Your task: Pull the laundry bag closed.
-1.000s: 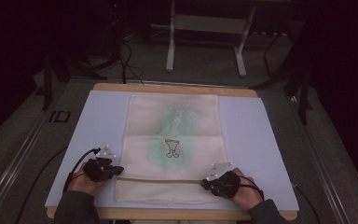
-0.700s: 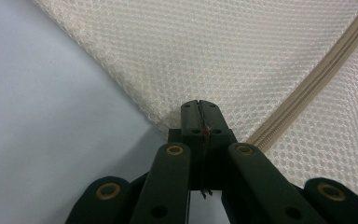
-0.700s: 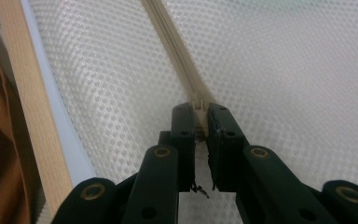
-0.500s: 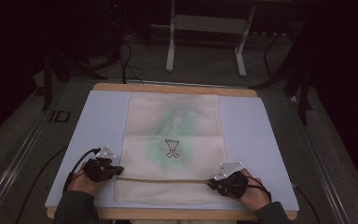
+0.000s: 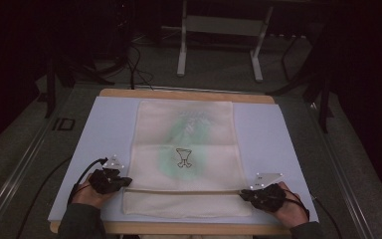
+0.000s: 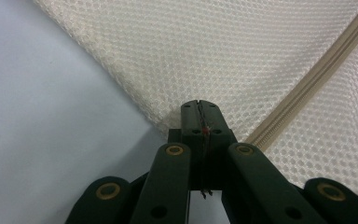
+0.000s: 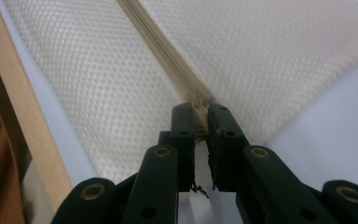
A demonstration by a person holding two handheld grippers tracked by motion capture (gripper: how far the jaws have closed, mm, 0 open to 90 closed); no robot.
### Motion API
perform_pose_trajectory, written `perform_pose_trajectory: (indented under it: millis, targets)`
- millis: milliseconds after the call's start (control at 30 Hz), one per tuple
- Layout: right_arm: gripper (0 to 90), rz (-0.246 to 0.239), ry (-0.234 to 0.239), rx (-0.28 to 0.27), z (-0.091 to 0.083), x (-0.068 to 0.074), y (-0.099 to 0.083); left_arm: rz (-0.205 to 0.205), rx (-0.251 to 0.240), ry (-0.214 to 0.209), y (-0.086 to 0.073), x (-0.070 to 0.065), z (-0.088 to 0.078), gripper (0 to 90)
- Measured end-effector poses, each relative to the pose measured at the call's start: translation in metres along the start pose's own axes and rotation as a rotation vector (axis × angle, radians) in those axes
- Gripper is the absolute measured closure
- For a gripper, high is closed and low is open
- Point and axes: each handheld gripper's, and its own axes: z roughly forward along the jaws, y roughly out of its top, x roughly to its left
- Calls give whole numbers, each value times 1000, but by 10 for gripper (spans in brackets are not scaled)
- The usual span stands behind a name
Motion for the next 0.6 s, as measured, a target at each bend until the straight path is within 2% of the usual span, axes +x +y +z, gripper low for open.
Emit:
perform_pose_trajectory:
  millis: [133, 167, 200, 233, 267, 300, 333, 367, 433, 600]
  targets:
    - [816, 12, 7, 3, -4, -3, -7, -3, -5, -2, -1, 0, 0, 898]
    - [898, 12, 2, 14, -5, -4, -9, -1, -3, 2, 0, 0, 0, 898]
    - [900, 7, -58, 51, -5, -3, -12, -1, -4, 1, 0, 0, 0, 898]
    - [900, 29, -89, 83, -5, -6, -18, -2, -5, -2, -1, 0, 0, 898]
    - [900, 61, -74, 57, -7, -9, -25, -3, -9, -7, -1, 1, 0, 897]
    - [896, 90, -39, 10, -9, -10, -31, -7, -10, -11, -1, 2, 0, 897]
    - [870, 95, -34, 1, -11, -10, -34, -8, -9, -11, -1, 2, 0, 897]
    - [858, 93, -48, 3, -12, -9, -33, -6, -10, -8, 0, 1, 0, 896]
    - [850, 103, -52, -28, -15, -10, -31, -10, -12, -8, -1, 1, 0, 896]
    - [828, 121, -63, -47, -14, -12, -30, -20, -38, -42, -3, 6, -2, 885]
